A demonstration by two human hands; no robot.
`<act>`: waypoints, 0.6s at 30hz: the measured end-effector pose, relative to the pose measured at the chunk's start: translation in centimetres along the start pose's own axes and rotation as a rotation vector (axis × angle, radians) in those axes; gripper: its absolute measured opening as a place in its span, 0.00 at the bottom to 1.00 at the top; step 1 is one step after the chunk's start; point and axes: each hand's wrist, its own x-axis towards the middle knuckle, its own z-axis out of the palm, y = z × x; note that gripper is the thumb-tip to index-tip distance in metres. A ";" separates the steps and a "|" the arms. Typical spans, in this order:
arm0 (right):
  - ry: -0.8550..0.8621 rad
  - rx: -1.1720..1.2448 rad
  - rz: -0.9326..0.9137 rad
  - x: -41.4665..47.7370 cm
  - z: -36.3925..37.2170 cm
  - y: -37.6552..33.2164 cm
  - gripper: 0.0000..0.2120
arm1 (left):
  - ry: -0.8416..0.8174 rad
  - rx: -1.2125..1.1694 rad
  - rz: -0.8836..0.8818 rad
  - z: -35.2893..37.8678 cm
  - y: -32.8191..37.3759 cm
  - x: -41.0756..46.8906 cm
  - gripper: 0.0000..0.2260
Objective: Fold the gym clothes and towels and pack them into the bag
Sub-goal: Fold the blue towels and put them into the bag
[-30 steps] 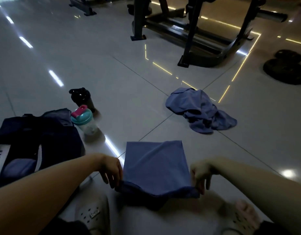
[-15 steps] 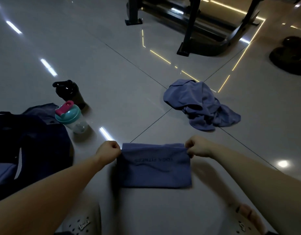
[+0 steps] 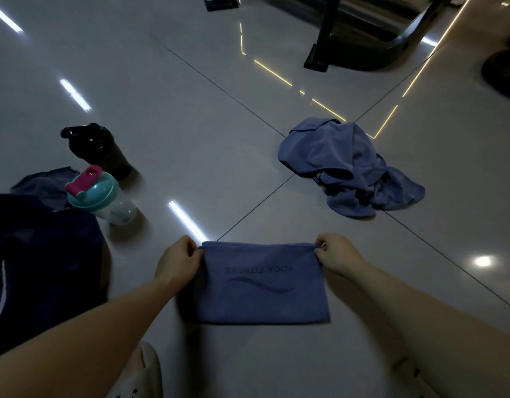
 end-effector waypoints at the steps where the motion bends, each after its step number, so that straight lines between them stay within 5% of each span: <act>1: 0.005 -0.003 0.003 0.1 0.1 0.0 0.06 | 0.022 0.058 0.047 0.0 0.2 -0.1 0.09; 6: 0.013 -0.009 0.014 0.4 0.2 -0.1 0.06 | 0.093 0.170 0.193 0.4 1.1 0.0 0.08; 15: 0.010 -0.007 0.065 0.9 0.6 0.1 0.10 | 0.118 0.129 0.032 1.1 1.7 1.2 0.08; 18: 0.013 -0.011 0.070 0.9 0.6 0.1 0.10 | 0.192 0.182 0.147 1.0 2.6 1.1 0.08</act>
